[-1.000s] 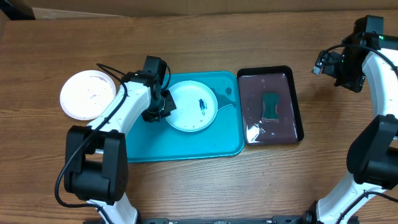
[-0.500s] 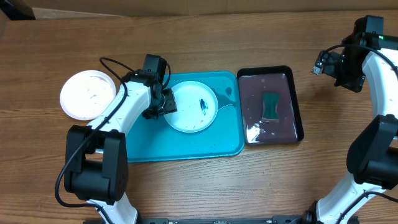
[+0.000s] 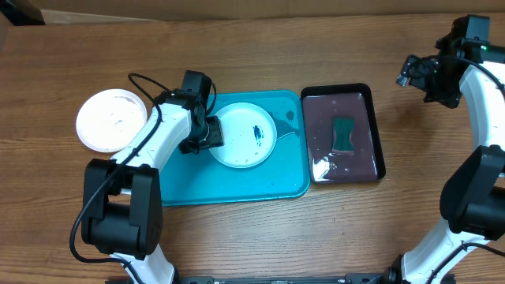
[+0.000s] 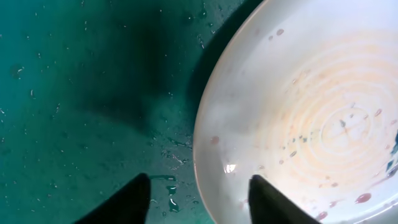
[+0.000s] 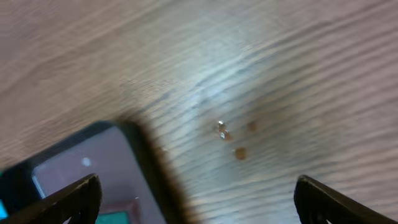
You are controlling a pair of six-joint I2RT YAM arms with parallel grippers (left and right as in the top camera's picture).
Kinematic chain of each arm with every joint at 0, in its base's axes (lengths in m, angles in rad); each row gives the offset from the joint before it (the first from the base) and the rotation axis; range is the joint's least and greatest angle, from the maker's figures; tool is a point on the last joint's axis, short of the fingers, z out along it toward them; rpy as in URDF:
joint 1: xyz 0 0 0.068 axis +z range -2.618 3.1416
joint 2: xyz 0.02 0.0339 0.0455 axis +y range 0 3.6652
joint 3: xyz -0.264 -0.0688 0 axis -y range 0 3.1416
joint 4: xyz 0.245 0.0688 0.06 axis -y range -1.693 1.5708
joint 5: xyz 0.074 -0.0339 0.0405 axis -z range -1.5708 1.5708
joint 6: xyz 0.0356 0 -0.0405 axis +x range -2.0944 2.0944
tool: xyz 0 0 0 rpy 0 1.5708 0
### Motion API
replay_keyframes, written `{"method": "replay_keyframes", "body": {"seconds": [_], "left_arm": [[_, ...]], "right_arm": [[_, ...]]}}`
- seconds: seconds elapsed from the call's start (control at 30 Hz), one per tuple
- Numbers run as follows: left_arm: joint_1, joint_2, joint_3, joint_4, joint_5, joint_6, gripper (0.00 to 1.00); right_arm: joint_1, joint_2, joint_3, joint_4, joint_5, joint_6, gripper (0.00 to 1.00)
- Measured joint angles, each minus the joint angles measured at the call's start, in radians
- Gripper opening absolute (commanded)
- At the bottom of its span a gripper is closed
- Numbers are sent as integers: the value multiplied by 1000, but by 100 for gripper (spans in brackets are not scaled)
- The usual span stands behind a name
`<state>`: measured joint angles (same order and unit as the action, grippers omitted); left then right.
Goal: Clean dirty plates on tray and stack at the side
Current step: 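Reach the right gripper into the black tray and grasp the green sponge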
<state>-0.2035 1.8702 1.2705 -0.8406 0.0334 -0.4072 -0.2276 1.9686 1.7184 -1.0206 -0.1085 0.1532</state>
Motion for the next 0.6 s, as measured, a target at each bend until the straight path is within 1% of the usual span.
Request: {"method": "replay_keyframes", "body": {"seconds": [0.03, 0.07, 0.1, 0.17, 0.23, 0.3, 0.4, 0.6], "left_arm": [[0, 0, 0, -1, 0, 3, 31], [0, 0, 0, 0, 1, 3, 28], [0, 0, 0, -1, 0, 7, 27], [0, 0, 0, -1, 2, 9, 26], [0, 0, 0, 0, 10, 11, 27], [0, 0, 0, 2, 19, 10, 34], [0, 0, 0, 4, 23, 9, 39], [0, 0, 0, 4, 26, 10, 39]], "right_arm": [[0, 0, 0, 1, -16, -1, 82], [0, 0, 0, -5, -32, -3, 73], [0, 0, 1, -15, -50, -8, 64], [0, 0, 4, -57, -102, -27, 54], [5, 0, 13, -111, -168, -51, 55], [19, -2, 17, -153, -200, -65, 56], [79, -8, 17, -208, -208, -85, 56], [269, -16, 5, -246, -112, -95, 57]]}}
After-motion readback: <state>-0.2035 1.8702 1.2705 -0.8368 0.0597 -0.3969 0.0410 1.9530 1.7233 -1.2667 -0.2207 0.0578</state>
